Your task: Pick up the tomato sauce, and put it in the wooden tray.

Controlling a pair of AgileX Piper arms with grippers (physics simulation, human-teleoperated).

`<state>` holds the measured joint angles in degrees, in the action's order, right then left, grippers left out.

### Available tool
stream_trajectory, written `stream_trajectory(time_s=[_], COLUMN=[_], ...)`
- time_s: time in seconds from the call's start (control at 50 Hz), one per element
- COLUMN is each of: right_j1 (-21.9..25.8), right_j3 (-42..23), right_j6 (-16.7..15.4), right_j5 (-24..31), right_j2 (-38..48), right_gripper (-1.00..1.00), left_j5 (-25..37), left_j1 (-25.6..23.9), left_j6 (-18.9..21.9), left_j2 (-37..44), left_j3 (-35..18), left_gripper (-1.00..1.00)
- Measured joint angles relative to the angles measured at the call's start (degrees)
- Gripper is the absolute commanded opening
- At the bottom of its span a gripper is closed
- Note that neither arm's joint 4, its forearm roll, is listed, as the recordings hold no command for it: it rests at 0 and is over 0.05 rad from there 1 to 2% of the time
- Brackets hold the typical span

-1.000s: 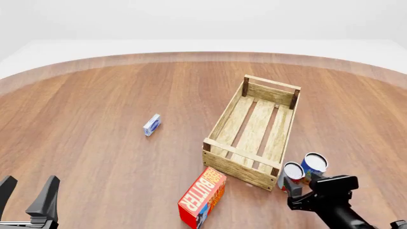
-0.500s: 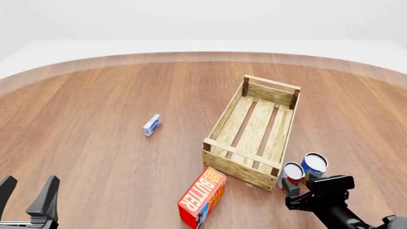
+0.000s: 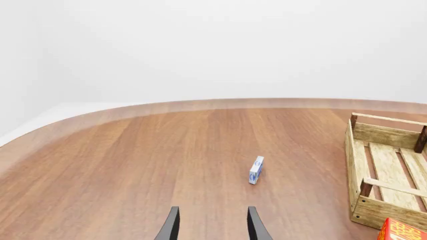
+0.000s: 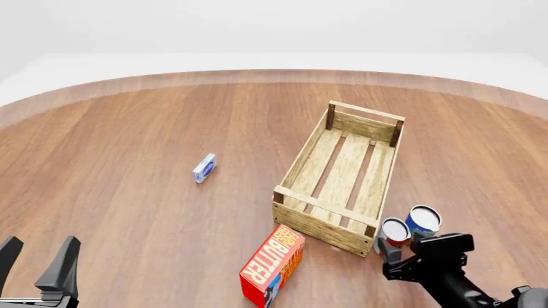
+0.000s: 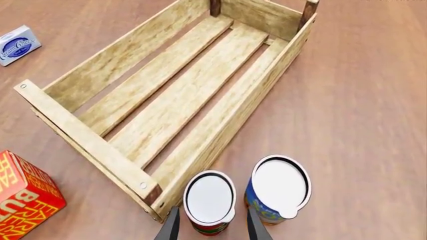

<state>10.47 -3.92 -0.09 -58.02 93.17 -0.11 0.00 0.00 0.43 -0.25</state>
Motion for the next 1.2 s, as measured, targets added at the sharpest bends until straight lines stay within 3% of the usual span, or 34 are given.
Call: stream_trajectory(time_s=[0.32, 0.34, 1.2], right_j1=[0.01, -0.01, -0.25], right_j3=[-0.52, -0.54, -0.73], right_j6=[-0.28, -0.31, -1.77], right_j5=[1.56, 1.64, 5.18], right_j2=[-0.88, -0.92, -4.83], right_gripper=[1.0, -1.0, -1.0], left_j5=[0.0, 0.0, 0.0], left_j1=[0.0, 0.0, 0.0], left_j6=[0.0, 0.0, 0.0], left_j2=[0.0, 0.0, 0.0], left_j3=[0.0, 0.0, 0.0], left_gripper=[1.0, 1.0, 1.0])
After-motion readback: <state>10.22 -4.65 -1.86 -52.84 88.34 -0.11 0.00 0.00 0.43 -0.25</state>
